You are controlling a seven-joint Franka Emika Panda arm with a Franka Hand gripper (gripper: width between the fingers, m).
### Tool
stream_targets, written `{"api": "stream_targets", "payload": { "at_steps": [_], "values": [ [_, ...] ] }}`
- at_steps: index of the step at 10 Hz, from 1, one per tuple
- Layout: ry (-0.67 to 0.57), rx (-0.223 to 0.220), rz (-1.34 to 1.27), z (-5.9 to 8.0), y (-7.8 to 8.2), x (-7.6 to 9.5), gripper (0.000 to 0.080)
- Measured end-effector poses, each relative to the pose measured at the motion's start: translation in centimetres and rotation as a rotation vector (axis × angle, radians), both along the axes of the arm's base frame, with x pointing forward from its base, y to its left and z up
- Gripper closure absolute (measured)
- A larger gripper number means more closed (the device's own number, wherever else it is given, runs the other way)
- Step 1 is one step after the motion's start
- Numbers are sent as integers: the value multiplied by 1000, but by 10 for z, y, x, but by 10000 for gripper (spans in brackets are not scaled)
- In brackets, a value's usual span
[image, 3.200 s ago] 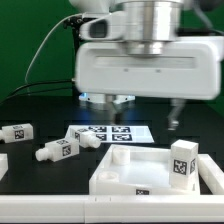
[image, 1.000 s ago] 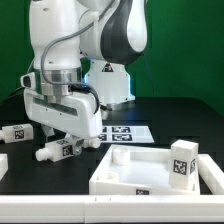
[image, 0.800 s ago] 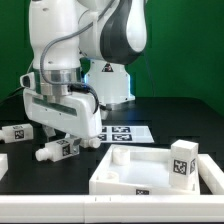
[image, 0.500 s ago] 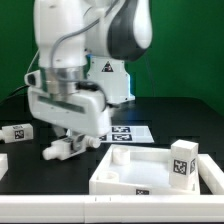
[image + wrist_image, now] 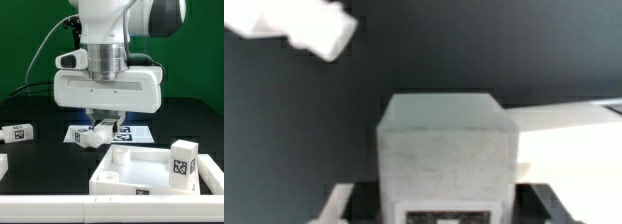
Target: Assemble square table
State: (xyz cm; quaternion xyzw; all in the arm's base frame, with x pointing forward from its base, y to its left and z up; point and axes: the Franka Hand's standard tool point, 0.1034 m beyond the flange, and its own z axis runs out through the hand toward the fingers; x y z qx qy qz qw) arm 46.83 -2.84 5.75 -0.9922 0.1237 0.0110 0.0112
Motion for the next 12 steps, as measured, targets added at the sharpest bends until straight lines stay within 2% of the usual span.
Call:
{"api": "stream_targets", "payload": {
  "at_steps": [2,3,4,5,10,11,12],
  "values": [
    [-9,-3,112,0,3,0,518],
    [-59,-31,271,4,22,-1,518],
    [-80,-33,377,5,44,-11,518],
    [-100,-42,480,5,57,-18,518],
    [-115,-81,826,3,60,-22,518],
    [-139,-102,957,1,79,-27,518],
    [-130,-102,1151,-2,105,-33,518]
  ]
}}
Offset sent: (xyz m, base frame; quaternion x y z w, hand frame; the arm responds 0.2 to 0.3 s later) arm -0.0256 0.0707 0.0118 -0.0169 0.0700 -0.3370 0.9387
